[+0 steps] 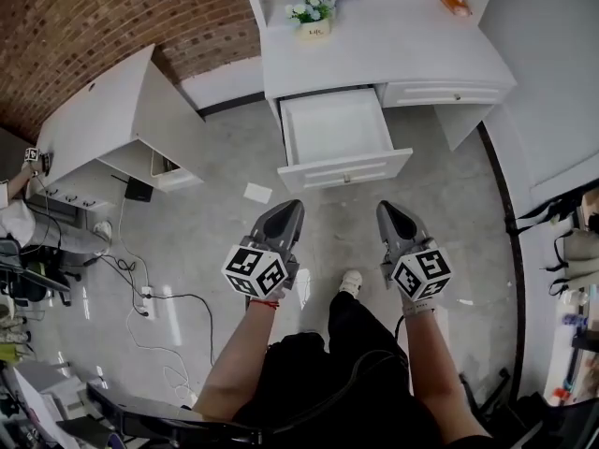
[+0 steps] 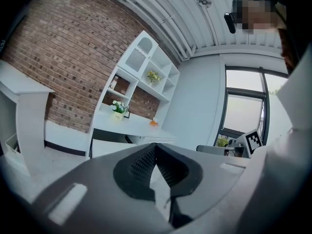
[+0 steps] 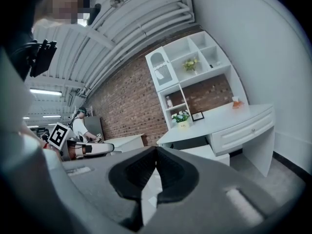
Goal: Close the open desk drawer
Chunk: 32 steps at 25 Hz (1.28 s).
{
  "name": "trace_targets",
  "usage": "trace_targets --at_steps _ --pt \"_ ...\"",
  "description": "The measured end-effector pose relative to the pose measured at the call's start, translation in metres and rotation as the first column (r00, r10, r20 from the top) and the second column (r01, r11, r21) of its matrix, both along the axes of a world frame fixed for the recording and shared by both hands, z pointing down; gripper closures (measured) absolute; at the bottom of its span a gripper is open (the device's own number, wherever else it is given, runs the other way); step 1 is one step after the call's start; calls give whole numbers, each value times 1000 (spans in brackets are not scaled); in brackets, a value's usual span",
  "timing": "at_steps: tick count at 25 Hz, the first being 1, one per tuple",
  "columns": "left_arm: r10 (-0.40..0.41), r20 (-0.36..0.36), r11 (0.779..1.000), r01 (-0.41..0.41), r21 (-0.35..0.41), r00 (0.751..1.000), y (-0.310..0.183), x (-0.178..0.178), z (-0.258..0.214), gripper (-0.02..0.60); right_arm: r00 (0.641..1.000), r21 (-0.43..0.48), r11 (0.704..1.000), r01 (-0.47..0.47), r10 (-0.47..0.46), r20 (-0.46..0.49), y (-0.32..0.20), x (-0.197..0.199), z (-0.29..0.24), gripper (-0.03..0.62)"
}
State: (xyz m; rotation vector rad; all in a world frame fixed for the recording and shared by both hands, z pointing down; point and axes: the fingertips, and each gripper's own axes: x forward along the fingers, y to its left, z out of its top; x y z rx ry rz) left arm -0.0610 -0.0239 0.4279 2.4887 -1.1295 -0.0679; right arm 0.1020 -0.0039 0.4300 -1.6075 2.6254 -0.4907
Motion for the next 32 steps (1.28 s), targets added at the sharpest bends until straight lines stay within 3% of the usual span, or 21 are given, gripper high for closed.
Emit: trace_targets --at_steps 14,21,32 --pt "-99 9 992 99 -77 995 -61 18 33 580 997 -91 993 71 -71 7 -78 25 39 594" --pt "-107 5 988 107 -110 994 -72 35 51 580 996 -143 986 85 -86 -3 -95 36 60 592" --pt "-106 22 979 108 -173 994 -86 32 80 580 996 -239 968 79 -89 -30 -117 25 93 593"
